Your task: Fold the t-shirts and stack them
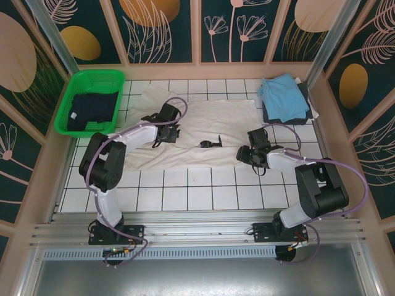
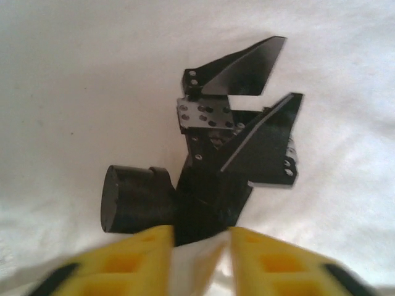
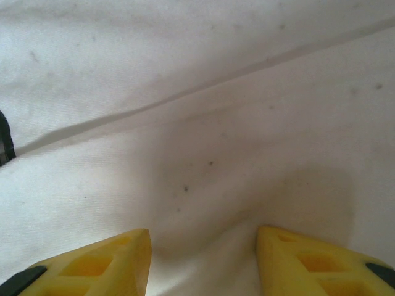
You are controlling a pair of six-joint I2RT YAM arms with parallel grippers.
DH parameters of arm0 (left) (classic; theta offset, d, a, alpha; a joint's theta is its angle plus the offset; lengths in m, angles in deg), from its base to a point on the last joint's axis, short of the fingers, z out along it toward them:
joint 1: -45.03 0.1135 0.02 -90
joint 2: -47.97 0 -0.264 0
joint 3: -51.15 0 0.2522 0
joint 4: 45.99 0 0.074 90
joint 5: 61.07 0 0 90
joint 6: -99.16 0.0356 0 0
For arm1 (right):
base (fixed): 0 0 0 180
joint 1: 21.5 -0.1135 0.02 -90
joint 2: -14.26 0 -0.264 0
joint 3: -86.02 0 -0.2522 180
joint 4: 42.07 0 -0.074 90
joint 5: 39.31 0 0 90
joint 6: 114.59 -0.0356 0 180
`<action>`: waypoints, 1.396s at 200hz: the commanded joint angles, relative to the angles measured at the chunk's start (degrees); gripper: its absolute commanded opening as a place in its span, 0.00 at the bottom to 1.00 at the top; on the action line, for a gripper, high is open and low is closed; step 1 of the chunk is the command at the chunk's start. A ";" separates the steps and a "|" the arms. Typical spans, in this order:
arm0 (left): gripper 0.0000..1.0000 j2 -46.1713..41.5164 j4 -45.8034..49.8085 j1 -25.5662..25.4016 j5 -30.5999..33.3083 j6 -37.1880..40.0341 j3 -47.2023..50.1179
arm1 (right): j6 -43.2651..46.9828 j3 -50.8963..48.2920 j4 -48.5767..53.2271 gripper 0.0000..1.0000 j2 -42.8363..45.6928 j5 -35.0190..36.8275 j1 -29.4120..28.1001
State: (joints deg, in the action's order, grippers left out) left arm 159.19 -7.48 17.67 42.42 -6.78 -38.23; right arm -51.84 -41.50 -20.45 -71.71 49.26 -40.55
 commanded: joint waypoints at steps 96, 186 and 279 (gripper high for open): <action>0.66 -22.51 -4.88 14.48 -3.73 -23.00 22.95 | 1.05 -1.28 -1.25 0.49 0.06 -0.93 0.77; 0.31 -16.02 -6.33 15.93 -3.78 -21.98 21.99 | 0.98 -1.88 -1.44 0.49 0.40 -0.88 0.85; 0.00 -30.15 -21.96 15.67 -16.54 -6.18 29.69 | 0.83 -1.94 -1.23 0.49 0.45 -0.59 1.01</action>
State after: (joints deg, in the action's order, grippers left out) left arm 136.68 -19.65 33.41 32.09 -20.38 -15.28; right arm -51.64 -42.31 -22.33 -71.67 48.01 -39.96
